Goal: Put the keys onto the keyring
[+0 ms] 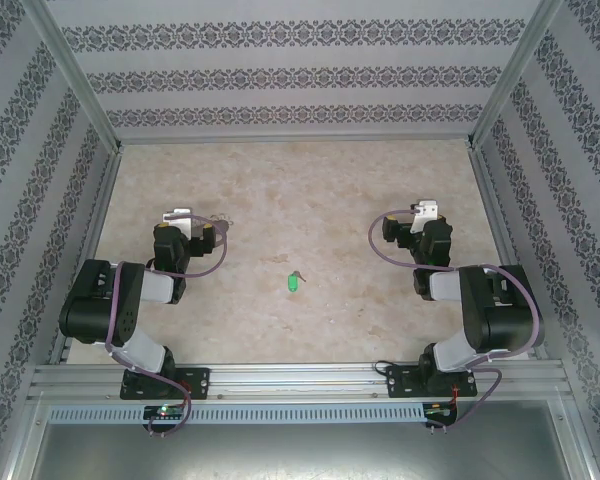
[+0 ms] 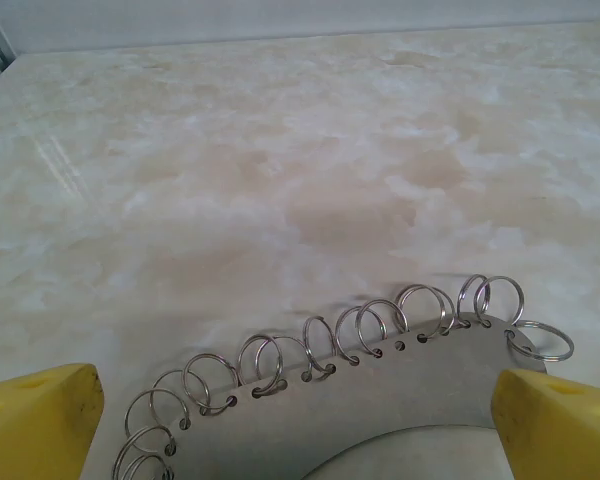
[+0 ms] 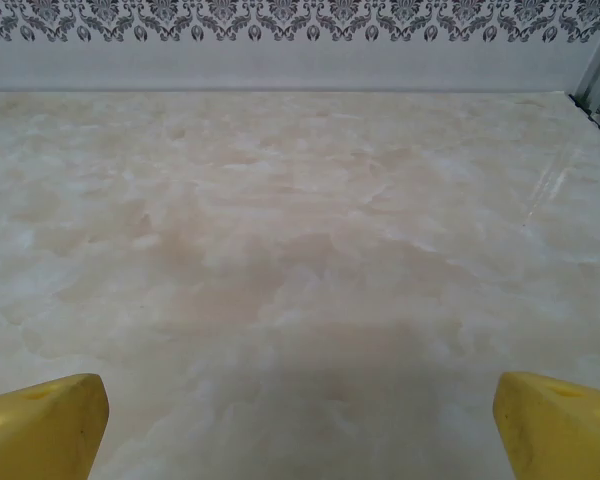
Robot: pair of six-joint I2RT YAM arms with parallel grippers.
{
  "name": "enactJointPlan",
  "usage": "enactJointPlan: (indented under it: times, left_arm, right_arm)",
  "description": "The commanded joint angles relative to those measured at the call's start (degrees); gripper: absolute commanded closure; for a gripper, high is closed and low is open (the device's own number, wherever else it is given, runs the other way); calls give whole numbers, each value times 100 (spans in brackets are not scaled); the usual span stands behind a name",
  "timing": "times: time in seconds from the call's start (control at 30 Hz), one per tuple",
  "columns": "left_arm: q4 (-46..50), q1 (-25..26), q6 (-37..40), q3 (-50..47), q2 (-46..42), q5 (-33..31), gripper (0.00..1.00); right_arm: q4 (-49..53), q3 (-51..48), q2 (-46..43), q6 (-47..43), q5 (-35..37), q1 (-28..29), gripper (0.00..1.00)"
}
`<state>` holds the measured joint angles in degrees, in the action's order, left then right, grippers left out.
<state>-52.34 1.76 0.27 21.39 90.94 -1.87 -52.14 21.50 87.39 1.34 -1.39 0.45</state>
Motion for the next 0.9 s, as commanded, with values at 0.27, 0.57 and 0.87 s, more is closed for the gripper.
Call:
enactJointPlan:
  times: [0.27, 0.57, 0.87]
  left_arm:
    - [-222, -53, 86, 35, -3, 48, 0]
    - [-224, -53, 87, 38, -6, 46, 0]
    - [-224, -53, 87, 40, -6, 46, 0]
  right_arm:
    - [-156, 21, 14, 83, -205, -103, 2]
    - [-165, 12, 8, 96, -222, -120, 2]
    - [-156, 21, 14, 94, -199, -115, 2]
